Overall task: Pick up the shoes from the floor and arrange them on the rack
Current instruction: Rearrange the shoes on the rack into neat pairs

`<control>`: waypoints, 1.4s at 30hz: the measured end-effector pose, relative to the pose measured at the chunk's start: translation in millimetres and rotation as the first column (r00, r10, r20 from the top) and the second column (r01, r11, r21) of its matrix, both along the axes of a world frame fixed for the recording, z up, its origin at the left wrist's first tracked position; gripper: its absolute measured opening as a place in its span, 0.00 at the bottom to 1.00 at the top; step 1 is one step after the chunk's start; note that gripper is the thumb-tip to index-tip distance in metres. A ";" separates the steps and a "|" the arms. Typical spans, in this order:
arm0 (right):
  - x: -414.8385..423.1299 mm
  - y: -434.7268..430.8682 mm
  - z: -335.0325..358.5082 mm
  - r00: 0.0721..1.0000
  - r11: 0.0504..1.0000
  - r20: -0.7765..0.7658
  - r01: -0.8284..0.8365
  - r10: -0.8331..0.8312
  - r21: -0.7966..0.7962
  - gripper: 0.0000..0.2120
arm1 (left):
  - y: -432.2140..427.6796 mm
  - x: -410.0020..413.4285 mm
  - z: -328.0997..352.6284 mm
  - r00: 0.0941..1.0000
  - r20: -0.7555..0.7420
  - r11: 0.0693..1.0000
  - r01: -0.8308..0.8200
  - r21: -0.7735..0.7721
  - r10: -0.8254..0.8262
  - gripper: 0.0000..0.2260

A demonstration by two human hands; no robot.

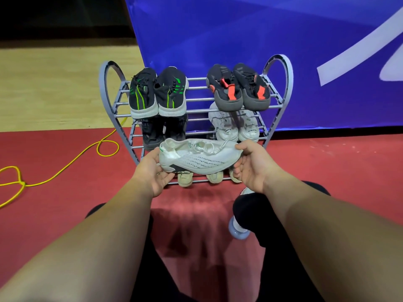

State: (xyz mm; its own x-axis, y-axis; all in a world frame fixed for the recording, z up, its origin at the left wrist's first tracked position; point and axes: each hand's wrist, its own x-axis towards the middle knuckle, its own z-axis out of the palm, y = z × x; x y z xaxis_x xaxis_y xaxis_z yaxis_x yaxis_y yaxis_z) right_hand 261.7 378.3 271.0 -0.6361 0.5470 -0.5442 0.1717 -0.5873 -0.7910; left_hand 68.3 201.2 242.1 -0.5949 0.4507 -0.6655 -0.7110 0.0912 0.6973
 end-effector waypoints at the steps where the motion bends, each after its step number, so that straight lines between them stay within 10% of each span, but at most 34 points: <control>1: 0.3 -0.3 1.3 1.000 1.000 -0.010 0.010 -0.010 -0.010 0.11 | 0.1 0.0 -0.1 1.000 -0.001 1.000 -0.002 0.004 0.002 0.14; 13: -1.9 0.3 -2.8 0.964 0.961 -0.016 0.262 -0.264 -0.094 0.20 | -0.2 -4.5 -6.7 0.998 0.019 0.998 0.055 0.021 -0.055 0.09; 19: -7.0 -0.5 -2.2 0.929 0.919 0.014 0.368 -0.370 -0.140 0.18 | -3.8 -0.9 -7.9 0.941 0.053 0.942 0.335 -0.021 -0.334 0.11; 30: -60.9 -11.2 -97.1 0.913 1.000 0.408 0.003 -0.011 0.020 0.31 | -14.2 13.4 -24.8 0.350 0.348 0.262 0.925 -0.276 -0.869 0.15; 32: -68.1 -22.3 -105.3 0.873 0.999 0.484 -0.041 0.053 -0.035 0.39 | -11.0 9.3 -34.1 0.400 0.344 0.293 0.900 -0.324 -0.849 0.13; 36: -78.2 -56.8 -77.0 0.859 0.983 0.480 -0.142 0.181 -0.117 0.14 | 3.1 4.9 -56.2 0.600 0.309 0.509 0.795 -0.329 -0.738 0.19; 42: -101.8 -60.5 -95.2 0.792 0.945 0.515 -0.253 0.326 -0.209 0.08 | 15.2 -3.2 -74.3 0.740 0.265 0.699 0.672 -0.243 -0.619 0.11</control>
State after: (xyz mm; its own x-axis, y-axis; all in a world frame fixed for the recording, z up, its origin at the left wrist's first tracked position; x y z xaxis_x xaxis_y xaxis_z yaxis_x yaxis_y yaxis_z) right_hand 159.9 317.7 175.8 -0.3406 0.2903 -0.8943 0.7237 -0.5262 -0.4465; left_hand 65.1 216.4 167.8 -0.1138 0.4447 -0.8884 -0.4889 0.7534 0.4397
